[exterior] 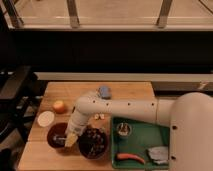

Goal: Wipe tray with brush

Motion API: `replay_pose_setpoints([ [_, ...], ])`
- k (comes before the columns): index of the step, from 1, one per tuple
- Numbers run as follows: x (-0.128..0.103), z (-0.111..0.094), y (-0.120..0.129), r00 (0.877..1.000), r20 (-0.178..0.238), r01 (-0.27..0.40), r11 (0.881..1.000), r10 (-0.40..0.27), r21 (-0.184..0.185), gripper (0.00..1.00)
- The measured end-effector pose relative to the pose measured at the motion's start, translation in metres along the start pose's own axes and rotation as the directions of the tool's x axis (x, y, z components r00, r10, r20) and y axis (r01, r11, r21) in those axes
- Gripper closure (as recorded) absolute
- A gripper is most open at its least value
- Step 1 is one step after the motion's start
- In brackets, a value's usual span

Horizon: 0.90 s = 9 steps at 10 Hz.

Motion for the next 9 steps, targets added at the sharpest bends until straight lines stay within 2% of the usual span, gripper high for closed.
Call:
replay_pose_setpoints([
  [1, -0.002, -0.005, 0.001, 1.0, -0.002, 0.011, 1.0, -0.011, 0.012, 1.0],
  [6, -0.019, -0.046, 0.005, 0.997, 0.021, 0.078, 0.994, -0.08, 0.082, 1.0],
  [8, -0.025, -0.074, 0.005, 0.993, 0.023, 0.111, 0.986, -0.114, 0.121, 1.0],
  [9, -0.025, -0.09, 0.002, 0.992, 0.005, 0.123, 0.981, -0.125, 0.147, 1.0],
])
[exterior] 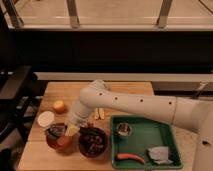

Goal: Wipe tray with brush

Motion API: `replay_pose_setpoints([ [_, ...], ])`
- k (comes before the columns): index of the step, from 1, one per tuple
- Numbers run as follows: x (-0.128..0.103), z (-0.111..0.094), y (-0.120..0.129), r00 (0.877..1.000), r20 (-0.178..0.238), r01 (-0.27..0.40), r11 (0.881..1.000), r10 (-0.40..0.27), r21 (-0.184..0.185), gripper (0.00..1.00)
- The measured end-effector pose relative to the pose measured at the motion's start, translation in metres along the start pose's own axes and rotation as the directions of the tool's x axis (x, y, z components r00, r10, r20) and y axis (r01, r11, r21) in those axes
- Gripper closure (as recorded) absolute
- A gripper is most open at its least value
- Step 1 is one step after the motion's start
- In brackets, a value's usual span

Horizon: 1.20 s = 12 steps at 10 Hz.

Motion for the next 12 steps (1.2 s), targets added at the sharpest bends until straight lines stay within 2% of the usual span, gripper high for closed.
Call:
replay_pose_setpoints([
  [3, 0.009, -0.041, -0.024, 0.998, -0.069, 0.018, 0.997, -0.013, 0.077, 1.0],
  [4, 0.014, -0.062, -0.036, 0.994, -0.108, 0.024, 0.992, -0.011, 0.121, 1.0],
  [6, 0.023, -0.09, -0.055, 0.985, -0.171, 0.028, 0.982, 0.005, 0.186, 1.0],
  [7, 0.031, -0.102, -0.063, 0.982, -0.188, 0.02, 0.979, 0.019, 0.205, 1.0],
  [9, 0.064, -0.125, -0.079, 0.972, -0.228, -0.001, 0.974, 0.054, 0.225, 1.0],
  [11, 0.109, -0.147, -0.087, 0.964, -0.241, -0.057, 0.97, 0.115, 0.235, 1.0],
  [12, 0.112, -0.149, -0.088, 0.964, -0.239, -0.062, 0.97, 0.119, 0.235, 1.0],
])
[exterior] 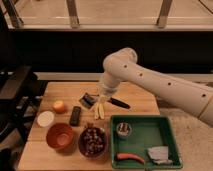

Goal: Wipe tray with brush

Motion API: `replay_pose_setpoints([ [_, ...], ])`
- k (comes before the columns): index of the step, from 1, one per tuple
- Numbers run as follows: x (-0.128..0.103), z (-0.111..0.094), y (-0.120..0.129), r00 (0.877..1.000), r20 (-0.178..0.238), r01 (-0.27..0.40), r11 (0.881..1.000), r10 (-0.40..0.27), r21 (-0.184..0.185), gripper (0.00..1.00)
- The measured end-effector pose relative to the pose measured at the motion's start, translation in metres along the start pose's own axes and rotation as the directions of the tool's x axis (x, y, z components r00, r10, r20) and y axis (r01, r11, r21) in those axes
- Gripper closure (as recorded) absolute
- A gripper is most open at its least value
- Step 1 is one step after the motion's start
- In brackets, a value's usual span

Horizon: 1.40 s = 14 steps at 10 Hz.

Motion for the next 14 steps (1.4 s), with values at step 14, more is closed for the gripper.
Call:
replay_pose_setpoints([
  [14, 0.145, -0.012, 0.005, 0.957, -0.176, -0.23, 0.973, 0.231, 0.026, 1.0],
])
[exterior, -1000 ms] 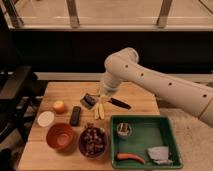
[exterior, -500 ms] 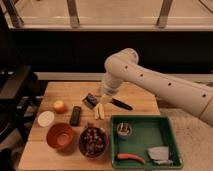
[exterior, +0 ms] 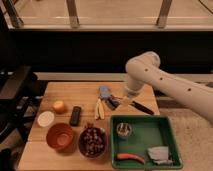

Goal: Wipe tray with brush

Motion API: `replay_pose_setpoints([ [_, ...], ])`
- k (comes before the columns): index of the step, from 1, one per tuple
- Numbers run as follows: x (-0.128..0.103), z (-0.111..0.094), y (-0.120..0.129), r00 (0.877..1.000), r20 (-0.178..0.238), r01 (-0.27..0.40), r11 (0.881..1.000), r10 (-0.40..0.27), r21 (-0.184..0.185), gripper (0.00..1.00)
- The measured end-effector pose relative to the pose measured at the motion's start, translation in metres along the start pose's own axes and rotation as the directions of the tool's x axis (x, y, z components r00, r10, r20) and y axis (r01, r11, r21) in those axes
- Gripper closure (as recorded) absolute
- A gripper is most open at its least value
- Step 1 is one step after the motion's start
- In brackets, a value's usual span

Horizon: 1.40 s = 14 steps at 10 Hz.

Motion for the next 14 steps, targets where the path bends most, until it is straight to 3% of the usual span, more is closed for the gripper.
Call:
replay_pose_setpoints([
  [2, 0.054, 0.006, -0.001, 0.997, -0.048, -0.055, 0.998, 0.055, -0.008, 1.0],
  [4, 0.097, 0.015, 0.013, 0.993, -0.062, -0.101, 0.994, 0.099, -0.028, 1.0],
  [6, 0.126, 0.022, 0.035, 0.991, -0.027, -0.135, 0.99, 0.134, -0.051, 1.0],
  [11, 0.13, 0.023, 0.039, 0.991, -0.012, -0.136, 0.989, 0.135, -0.054, 1.0],
  [14, 0.142, 0.027, 0.042, 0.983, -0.043, -0.182, 0.982, 0.18, -0.053, 1.0],
])
